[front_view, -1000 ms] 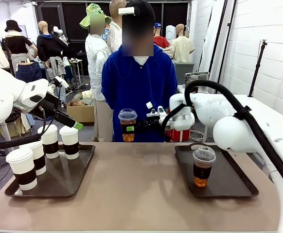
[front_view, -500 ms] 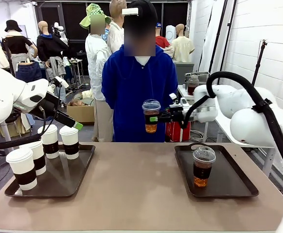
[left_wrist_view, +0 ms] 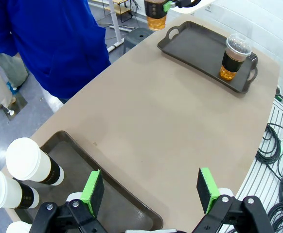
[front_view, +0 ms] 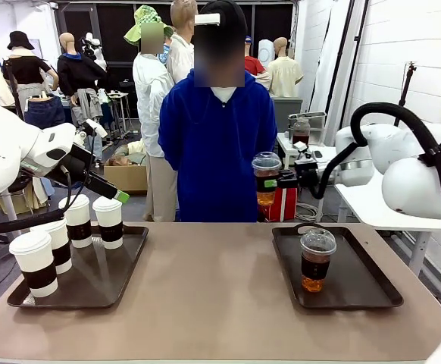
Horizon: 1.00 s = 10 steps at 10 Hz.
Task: Distribute the coffee onto the tray.
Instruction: Pick up another iced Americano from the middle of the table and place it on the right Handle tray.
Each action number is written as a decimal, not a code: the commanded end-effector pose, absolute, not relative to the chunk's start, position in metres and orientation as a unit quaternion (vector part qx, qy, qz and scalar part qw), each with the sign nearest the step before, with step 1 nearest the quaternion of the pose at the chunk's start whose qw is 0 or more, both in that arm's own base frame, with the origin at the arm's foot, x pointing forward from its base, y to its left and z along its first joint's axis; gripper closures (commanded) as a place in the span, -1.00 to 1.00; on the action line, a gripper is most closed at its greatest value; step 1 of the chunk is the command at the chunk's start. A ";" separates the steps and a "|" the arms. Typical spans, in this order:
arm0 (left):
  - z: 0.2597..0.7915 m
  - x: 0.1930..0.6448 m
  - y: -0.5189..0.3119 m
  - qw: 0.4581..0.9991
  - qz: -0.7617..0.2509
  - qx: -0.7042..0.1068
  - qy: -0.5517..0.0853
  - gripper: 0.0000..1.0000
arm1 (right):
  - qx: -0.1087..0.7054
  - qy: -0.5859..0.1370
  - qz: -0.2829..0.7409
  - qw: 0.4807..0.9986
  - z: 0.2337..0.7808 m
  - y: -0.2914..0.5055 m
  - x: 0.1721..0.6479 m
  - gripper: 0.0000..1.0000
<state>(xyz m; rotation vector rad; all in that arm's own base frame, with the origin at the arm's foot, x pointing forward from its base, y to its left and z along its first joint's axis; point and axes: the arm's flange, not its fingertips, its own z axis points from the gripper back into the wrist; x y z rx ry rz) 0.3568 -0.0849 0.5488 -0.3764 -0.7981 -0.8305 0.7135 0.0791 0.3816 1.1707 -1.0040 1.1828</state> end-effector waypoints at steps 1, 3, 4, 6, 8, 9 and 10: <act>0.547 0.357 -0.084 0.821 -0.389 -0.185 -0.375 -1.00 | 0.501 -0.424 0.505 0.561 0.381 0.061 0.690 -0.28; 0.547 0.357 -0.084 0.821 -0.389 -0.185 -0.375 -1.00 | 0.501 -0.431 0.492 0.566 0.369 0.035 0.675 -0.28; 0.547 0.357 -0.084 0.821 -0.389 -0.185 -0.375 -1.00 | 0.497 -0.429 0.493 0.571 0.363 0.026 0.669 -0.28; 0.547 0.357 -0.084 0.821 -0.389 -0.185 -0.375 -1.00 | 0.487 -0.437 0.492 0.575 0.352 0.010 0.657 -0.28; 0.547 0.357 -0.084 0.821 -0.389 -0.185 -0.375 -1.00 | 0.482 -0.442 0.487 0.578 0.347 0.007 0.653 -0.28; 0.547 0.357 -0.084 0.821 -0.389 -0.185 -0.375 -1.00 | 0.481 -0.440 0.489 0.580 0.349 0.011 0.651 -0.28; 0.547 0.357 -0.084 0.821 -0.389 -0.185 -0.375 -1.00 | 0.486 -0.433 0.486 0.583 0.337 0.001 0.664 -0.28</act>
